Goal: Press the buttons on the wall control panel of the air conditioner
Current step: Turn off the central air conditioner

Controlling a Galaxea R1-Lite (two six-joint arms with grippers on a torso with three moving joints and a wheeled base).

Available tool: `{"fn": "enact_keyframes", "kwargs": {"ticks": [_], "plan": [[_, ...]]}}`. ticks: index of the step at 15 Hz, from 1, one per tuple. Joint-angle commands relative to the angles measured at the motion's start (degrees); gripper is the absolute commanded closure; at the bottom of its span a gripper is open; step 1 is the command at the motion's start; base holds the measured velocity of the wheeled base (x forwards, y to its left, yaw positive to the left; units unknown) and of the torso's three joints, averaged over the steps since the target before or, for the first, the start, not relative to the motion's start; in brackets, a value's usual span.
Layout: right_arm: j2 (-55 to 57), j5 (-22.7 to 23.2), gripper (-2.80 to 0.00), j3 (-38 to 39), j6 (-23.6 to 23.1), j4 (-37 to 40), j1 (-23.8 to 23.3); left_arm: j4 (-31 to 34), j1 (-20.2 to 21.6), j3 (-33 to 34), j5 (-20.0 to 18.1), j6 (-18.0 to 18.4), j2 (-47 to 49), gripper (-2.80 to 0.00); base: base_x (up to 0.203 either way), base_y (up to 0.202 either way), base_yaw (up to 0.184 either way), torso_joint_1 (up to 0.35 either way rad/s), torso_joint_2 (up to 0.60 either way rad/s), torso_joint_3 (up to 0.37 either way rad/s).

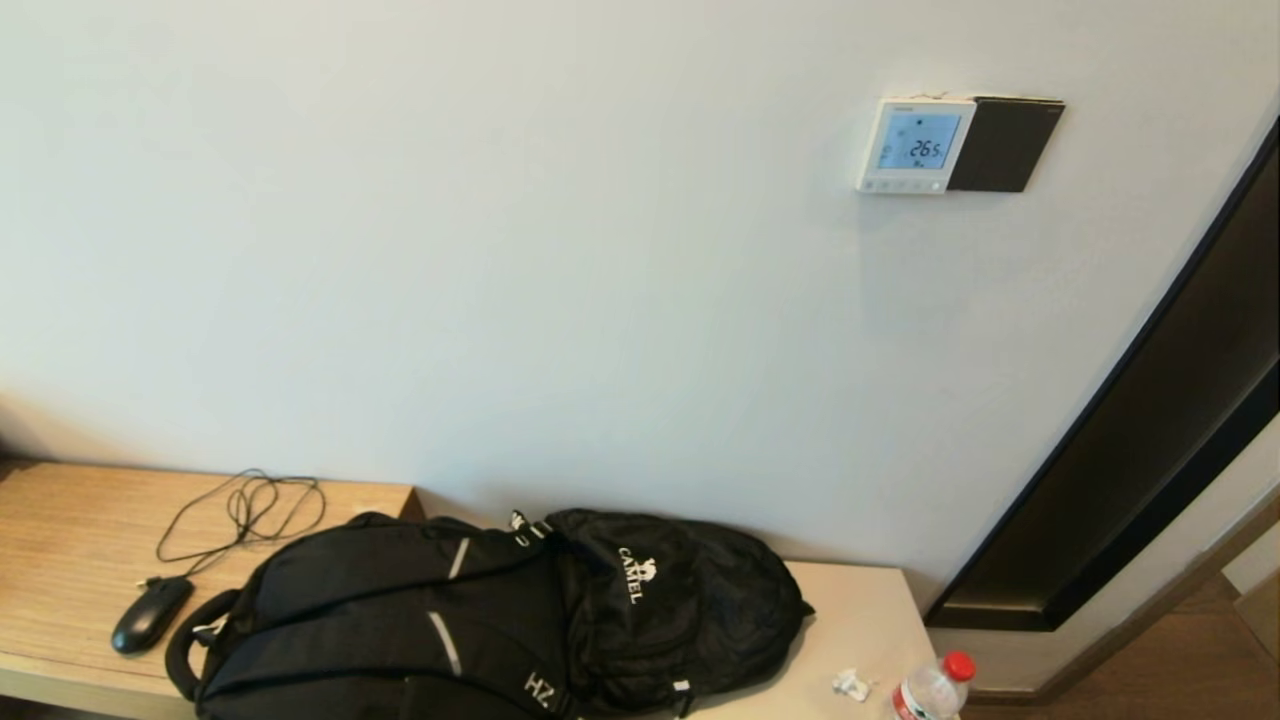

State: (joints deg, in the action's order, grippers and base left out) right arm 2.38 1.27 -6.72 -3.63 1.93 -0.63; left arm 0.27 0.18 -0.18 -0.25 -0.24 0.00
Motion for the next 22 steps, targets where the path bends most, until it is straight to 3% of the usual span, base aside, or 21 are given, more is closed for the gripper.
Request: {"fn": "enact_keyframes", "kwargs": {"ticks": [1,4,7,14,19,22], "plan": [[8.3,0.0,0.00,-5.7,-0.2,-0.4,0.1,0.0,0.0,0.0,0.0,0.0,-0.1,0.00,0.000,0.000,0.000,0.000,0.00,0.000],[22.5,-0.1,0.00,-15.0,-0.1,-2.6,1.1,0.0,0.1,0.0,0.0,0.0,-0.1,0.00,0.000,0.000,0.000,0.000,0.00,0.000],[39.2,-0.1,0.00,-23.4,-0.2,-9.5,0.9,0.0,0.1,0.0,0.0,0.0,-0.1,0.00,0.000,0.000,0.000,0.000,0.00,0.000],[76.5,0.0,0.00,-49.4,-0.4,-24.3,-5.2,0.0,0.1,0.0,0.0,0.0,-0.1,0.00,0.000,0.000,0.000,0.000,0.00,0.000],[91.4,1.8,0.00,-65.6,-1.7,-26.7,-5.6,0.0,0.1,0.0,0.0,0.0,-0.1,0.00,0.000,0.000,0.000,0.000,0.00,0.000],[94.6,2.1,0.00,-69.5,-2.2,-27.0,-1.6,0.0,0.1,0.0,0.0,0.0,-0.1,0.00,0.000,0.000,0.000,0.000,0.00,0.000]]}}
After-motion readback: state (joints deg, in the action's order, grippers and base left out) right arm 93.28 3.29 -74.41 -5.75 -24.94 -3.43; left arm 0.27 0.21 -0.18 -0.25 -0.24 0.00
